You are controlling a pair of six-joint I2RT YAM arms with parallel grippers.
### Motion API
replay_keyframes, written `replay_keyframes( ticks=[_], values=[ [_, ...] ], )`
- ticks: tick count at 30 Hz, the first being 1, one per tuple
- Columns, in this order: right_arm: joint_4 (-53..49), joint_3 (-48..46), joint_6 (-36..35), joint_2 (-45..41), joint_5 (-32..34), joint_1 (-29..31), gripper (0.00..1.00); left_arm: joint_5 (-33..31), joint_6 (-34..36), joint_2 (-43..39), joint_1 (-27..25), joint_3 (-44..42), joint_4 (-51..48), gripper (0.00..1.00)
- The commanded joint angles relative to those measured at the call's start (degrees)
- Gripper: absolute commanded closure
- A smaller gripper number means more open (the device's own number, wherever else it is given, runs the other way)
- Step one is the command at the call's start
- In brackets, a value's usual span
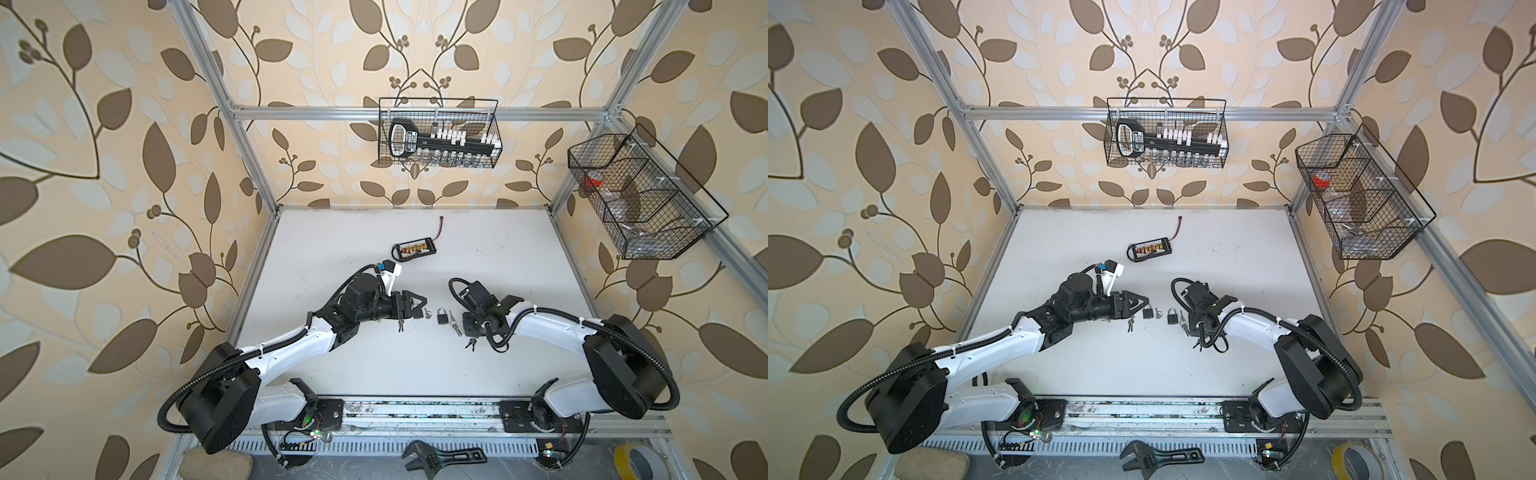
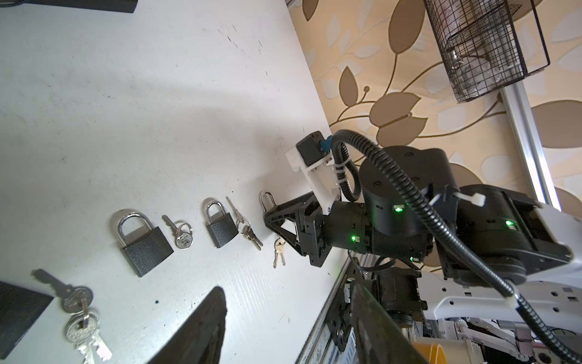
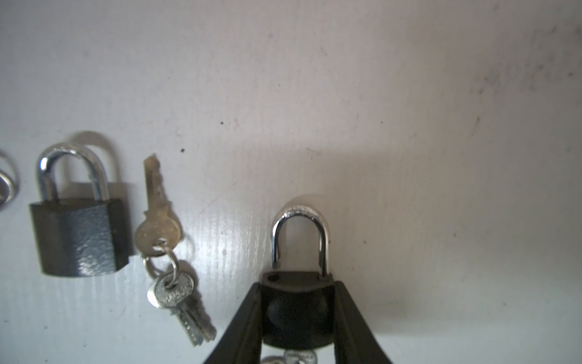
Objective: Lock with the key
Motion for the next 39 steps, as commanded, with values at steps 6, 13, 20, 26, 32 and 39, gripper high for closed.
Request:
replay_keyframes(
  ticks=[6,13,20,26,32,39],
  values=[
    [-0.3,2.8,-2.9,-17.4,-4.7,0.3,0.8,0.8,1.6,-2.6,0.3,1.3,-0.1,0.37],
    [3.6,3.4,-8.2,-26.3,-10.2,0.1,0.86,1.4,2.9,-2.5,0.4,3.5,-1.1,0.37],
    [7.2,3.4,-12.9,-29.6,-30.5,0.2,0.97,2.4,4.2,-4.7,0.4,2.9,-0.5,0.38],
    [9.6,5.3,-16.7,-28.8,-46.3,0.2,1.0,6.6,6.6,-8.5,0.4,2.1,4.7,0.37],
    [8.2,7.7,-21.0,-27.4,-55.7,0.0,1.0,16.1,13.1,-10.7,0.3,6.4,1.0,0.37],
    [6.6,10.1,-22.8,-26.5,-58.5,-0.8,1.0,19.0,16.6,-11.9,0.3,8.6,-2.8,0.35]
  ],
)
